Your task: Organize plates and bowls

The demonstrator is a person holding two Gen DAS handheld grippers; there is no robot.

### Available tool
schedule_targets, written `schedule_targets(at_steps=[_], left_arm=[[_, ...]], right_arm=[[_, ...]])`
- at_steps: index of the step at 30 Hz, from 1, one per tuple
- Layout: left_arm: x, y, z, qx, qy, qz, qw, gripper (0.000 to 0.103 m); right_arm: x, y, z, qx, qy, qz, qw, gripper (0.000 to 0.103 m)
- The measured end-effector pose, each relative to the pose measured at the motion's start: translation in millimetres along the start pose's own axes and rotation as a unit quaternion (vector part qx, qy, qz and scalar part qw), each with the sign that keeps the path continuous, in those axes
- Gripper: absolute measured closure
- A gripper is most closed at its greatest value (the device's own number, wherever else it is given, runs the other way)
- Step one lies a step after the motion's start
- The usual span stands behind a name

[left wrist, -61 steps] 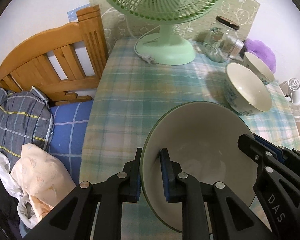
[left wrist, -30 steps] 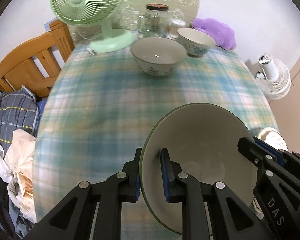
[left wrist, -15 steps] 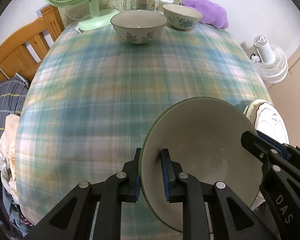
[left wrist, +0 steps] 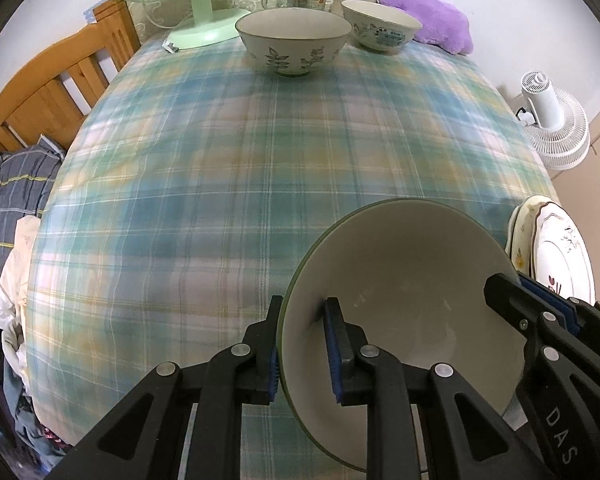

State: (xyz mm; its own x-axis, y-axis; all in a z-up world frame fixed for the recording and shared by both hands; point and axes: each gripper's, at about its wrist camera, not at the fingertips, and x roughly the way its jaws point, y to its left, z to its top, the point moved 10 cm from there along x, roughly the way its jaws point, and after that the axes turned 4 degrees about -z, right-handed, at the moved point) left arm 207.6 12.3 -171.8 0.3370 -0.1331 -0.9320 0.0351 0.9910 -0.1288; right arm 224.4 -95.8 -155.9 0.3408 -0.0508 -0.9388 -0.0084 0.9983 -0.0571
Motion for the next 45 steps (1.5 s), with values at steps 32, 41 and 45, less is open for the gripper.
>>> schedule_targets(at_steps=[32, 41, 45], left_arm=[[-85, 19, 81, -0.006, -0.115, 0.026, 0.993, 0.017], [-86, 31, 121, -0.005, -0.128, 0.021, 0.9915, 0.01], [-86, 39, 140, -0.011, -0.135, 0.022, 0.9906, 0.01]], right_arm=[[-65, -18, 77, 0.009, -0.085, 0.018, 0.996, 0.036], [-65, -9, 123, 0.02, -0.098, 0.033, 0.994, 0.03], [-60, -1, 144, 0.02, -0.101, 0.042, 0.994, 0.03]])
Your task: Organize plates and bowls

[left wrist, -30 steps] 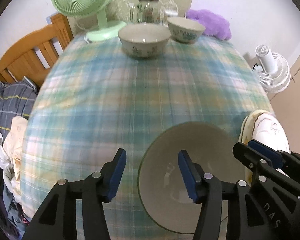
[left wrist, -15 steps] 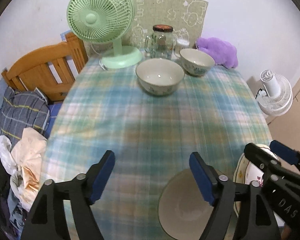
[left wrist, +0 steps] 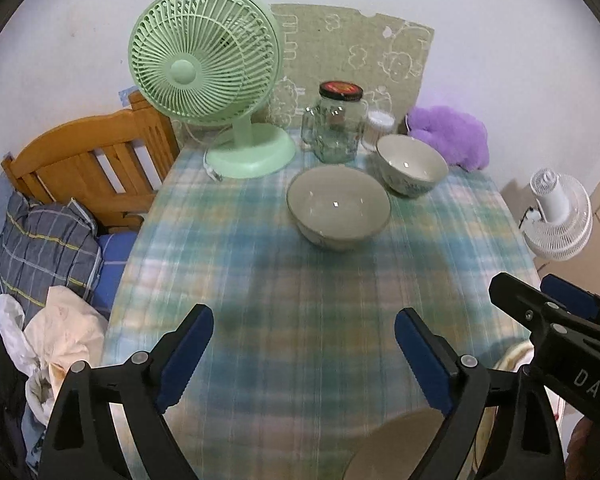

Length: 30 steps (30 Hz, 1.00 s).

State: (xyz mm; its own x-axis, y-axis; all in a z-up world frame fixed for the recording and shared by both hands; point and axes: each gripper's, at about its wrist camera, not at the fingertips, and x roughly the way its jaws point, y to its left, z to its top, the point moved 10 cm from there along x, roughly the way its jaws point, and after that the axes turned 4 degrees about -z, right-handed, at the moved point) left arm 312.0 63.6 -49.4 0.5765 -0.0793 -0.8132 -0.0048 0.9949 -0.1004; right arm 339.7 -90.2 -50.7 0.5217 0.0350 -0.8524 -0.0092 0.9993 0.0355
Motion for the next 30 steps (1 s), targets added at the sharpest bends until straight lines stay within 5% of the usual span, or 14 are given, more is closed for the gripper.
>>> schedule_targets(at_steps=[11, 30], left_arm=[[37, 21, 48, -0.006, -0.01, 0.019, 0.9998, 0.01], [134, 34, 92, 0.011, 0.011, 0.023, 0.9996, 0.018]], right_arm=[[33, 19, 59, -0.031, -0.042, -0.016, 0.999, 0.03], [129, 28, 112, -0.064, -0.032, -0.048, 0.996, 0.035]])
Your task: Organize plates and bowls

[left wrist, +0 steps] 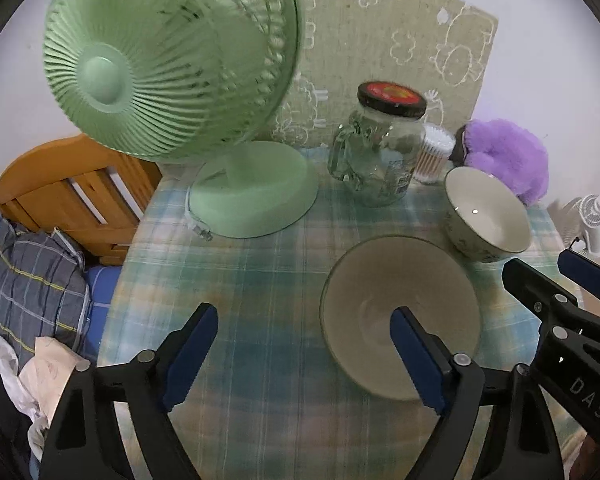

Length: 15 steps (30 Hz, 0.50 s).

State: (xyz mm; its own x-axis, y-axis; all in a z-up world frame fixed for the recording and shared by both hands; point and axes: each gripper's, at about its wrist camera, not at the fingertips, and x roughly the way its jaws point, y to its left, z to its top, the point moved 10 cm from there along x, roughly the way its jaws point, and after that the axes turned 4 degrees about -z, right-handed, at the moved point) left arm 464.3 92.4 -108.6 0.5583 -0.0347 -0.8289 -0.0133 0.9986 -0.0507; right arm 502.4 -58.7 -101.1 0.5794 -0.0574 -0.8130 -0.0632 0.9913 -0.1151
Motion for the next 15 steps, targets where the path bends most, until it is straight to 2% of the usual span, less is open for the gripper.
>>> schedule_targets(at_steps=[8, 10, 13, 15], left_arm=[[39, -2, -2, -0.002, 0.016, -0.003, 0.9999, 0.034], [45, 0, -2, -0.008, 0.016, 0.002, 0.9998, 0.052], [55, -1, -6, -0.012, 0.032, -0.001, 0.9994, 0.061], [58, -5, -8, -0.003, 0.035, -0.005, 0.9994, 0.065]], right_arm=[[45, 12, -5, -0.009, 0.025, 0.005, 1.0, 0.049], [53, 16, -9, -0.016, 0.033, 0.007, 0.999, 0.054], [64, 20, -15, -0.013, 0.04, 0.012, 0.999, 0.058], [67, 21, -15, -0.009, 0.039, 0.012, 0.999, 0.067]])
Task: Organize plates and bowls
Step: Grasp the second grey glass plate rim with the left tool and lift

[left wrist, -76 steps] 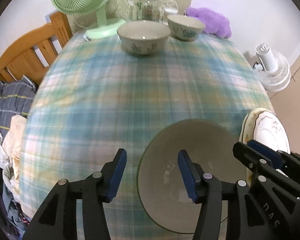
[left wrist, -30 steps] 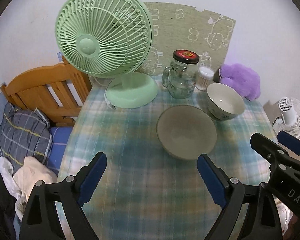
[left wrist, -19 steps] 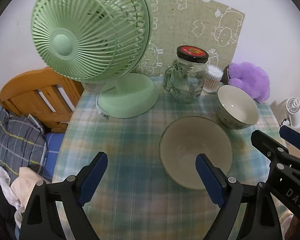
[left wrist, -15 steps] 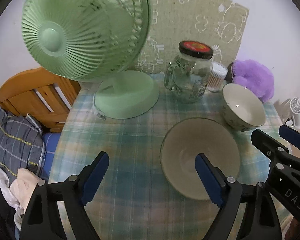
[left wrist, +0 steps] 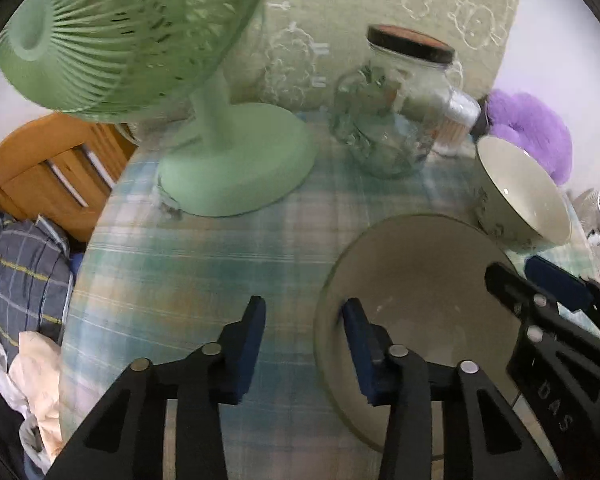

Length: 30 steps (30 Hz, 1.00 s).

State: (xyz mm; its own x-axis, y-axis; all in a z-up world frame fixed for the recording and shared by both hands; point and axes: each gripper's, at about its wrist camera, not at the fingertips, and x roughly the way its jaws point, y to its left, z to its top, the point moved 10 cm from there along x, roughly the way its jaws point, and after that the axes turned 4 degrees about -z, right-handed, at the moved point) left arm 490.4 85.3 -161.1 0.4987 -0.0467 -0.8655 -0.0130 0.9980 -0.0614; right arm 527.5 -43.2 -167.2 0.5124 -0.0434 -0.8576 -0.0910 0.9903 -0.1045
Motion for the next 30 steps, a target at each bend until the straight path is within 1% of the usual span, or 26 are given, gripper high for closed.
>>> schedule_targets(at_steps=[2, 4, 6, 8, 10, 12, 21, 30], left_arm=[[2, -4, -1, 0.005, 0.001, -0.005, 1.0, 0.069], [4, -5, -1, 0.003, 0.003, -0.01, 0.9999, 0.073], [4, -5, -1, 0.0, 0.004, -0.016, 0.9999, 0.075], [4, -5, 0, 0.002, 0.004, -0.021, 0.9998, 0.077], [6, -7, -1, 0.004, 0.008, -0.028, 0.9996, 0.084], [5, -9, -1, 0.008, 0.008, -0.034, 0.9994, 0.088], [-2, -12, -3, 0.021, 0.01, -0.031, 0.9993, 0.09], [-15, -16, -14, 0.03, 0.013, -0.032, 0.999, 0.089]], right_arm=[[3, 2, 0, -0.001, -0.002, -0.001, 1.0, 0.072], [6, 4, -1, -0.001, 0.001, 0.004, 1.0, 0.074], [8, 8, -2, -0.002, 0.004, 0.012, 1.0, 0.081], [9, 9, -1, -0.002, 0.003, 0.015, 1.0, 0.083], [9, 10, -1, -0.002, 0.001, 0.016, 1.0, 0.083], [9, 10, -1, -0.004, 0.002, 0.019, 1.0, 0.083], [2, 10, -7, -0.003, 0.011, 0.022, 1.0, 0.085], [-16, 8, -18, -0.001, 0.013, 0.017, 1.0, 0.085]])
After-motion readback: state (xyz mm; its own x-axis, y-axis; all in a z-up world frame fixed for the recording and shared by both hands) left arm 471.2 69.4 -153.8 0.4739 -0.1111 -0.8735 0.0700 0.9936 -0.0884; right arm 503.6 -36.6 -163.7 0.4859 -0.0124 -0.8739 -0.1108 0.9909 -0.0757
